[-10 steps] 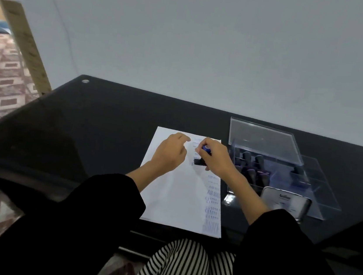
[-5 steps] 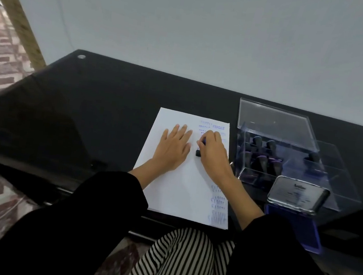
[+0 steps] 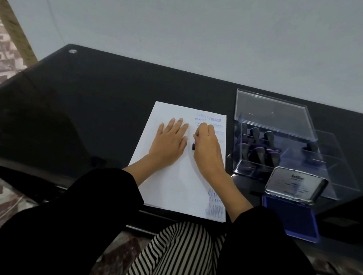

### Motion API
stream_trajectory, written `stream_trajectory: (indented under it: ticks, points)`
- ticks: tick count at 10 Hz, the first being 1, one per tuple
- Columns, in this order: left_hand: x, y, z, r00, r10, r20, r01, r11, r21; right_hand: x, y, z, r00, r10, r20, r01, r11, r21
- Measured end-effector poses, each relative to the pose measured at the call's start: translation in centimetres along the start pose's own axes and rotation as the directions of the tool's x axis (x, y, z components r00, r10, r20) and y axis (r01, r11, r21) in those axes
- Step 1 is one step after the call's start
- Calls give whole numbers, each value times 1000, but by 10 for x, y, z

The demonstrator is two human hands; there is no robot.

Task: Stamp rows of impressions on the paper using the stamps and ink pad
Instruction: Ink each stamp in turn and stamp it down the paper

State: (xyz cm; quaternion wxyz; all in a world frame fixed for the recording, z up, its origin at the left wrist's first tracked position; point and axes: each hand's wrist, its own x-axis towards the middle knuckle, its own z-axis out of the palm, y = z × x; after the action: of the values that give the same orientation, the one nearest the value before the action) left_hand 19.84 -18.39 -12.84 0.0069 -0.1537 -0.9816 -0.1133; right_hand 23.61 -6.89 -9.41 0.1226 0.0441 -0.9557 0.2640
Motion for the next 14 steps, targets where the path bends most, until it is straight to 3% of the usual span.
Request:
stream_trajectory:
  ticks: [3, 4, 6, 8, 10, 11, 14]
  points:
    - [0, 0, 0, 1000, -3, 1, 3, 1000, -5, 2, -1, -5, 999, -12, 53, 12, 1000, -2]
    - [0, 0, -3, 1000, -5, 11, 6, 1000, -21, 5, 4, -7, 999, -9, 47, 5, 995, 102]
    - [-4, 3, -10, 1000, -1, -18, -2, 985, -172, 7, 16, -34, 963, 167, -212, -65, 906, 419]
    - [-8, 9, -13, 998, -12, -66, -7, 960, -281, 4, 23, -43, 909, 388, -149, -223, 759, 612]
    - [-16, 23, -31, 988, 59, -145, -105, 938, -330, -1, 24, -66, 898, 430, -99, -225, 639, 735]
    - [-21, 35, -47, 979, 103, -176, -160, 924, -348, -9, 29, -91, 892, 442, -96, -233, 630, 741]
    - [-13, 109, -85, 932, 293, -212, -350, 879, -324, -8, 89, -169, 874, 432, -223, -259, 802, 539]
